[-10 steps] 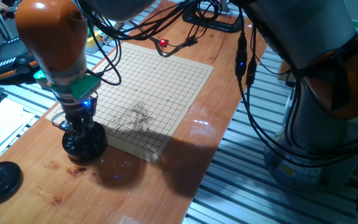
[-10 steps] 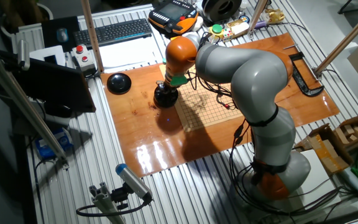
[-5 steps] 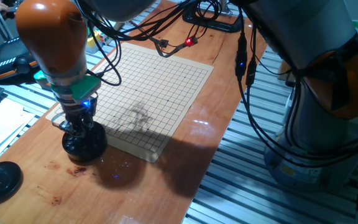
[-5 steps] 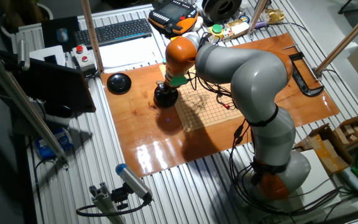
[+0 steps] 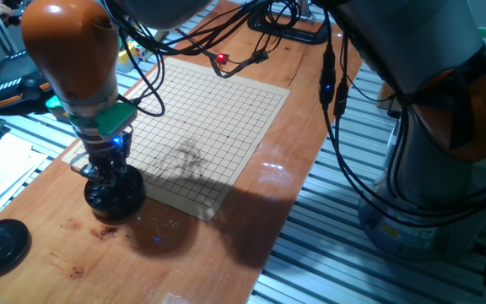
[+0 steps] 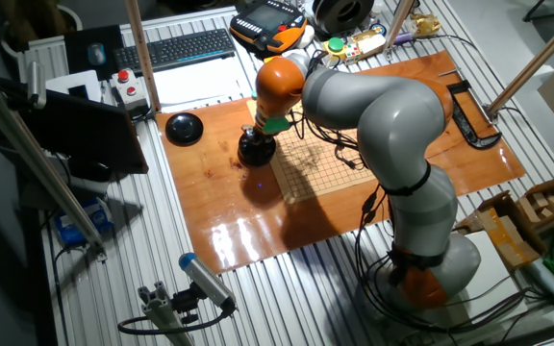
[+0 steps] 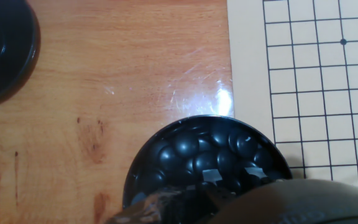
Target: Play the first move as black on the 3-4 point in the upper right corner of the Go board
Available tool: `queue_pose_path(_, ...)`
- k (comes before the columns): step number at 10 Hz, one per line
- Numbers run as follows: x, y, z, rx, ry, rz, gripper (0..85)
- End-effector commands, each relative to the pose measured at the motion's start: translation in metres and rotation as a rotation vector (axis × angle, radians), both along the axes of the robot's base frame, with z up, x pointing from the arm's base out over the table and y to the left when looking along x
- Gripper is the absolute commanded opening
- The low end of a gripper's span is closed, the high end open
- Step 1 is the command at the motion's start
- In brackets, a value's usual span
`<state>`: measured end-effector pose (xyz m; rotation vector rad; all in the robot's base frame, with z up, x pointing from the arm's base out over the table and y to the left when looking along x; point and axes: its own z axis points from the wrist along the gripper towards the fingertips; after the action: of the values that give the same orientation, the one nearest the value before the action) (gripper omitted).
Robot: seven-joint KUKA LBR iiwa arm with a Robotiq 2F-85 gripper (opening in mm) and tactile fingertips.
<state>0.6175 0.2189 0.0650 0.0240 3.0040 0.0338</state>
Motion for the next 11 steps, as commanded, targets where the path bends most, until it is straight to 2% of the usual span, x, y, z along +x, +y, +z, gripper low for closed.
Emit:
queue_pose_path(1, -0.0002, 0.0001, 0.0001, -0.011, -0.004, 0.003, 28.7)
queue_pose_path(3, 0.0, 0.0001, 0.0011, -0.041, -0.01, 0.021, 28.7)
queue_pose_path(11, -0.0008, 0.0006, -0.0003, -0.087, -0.027, 0.038, 28.0)
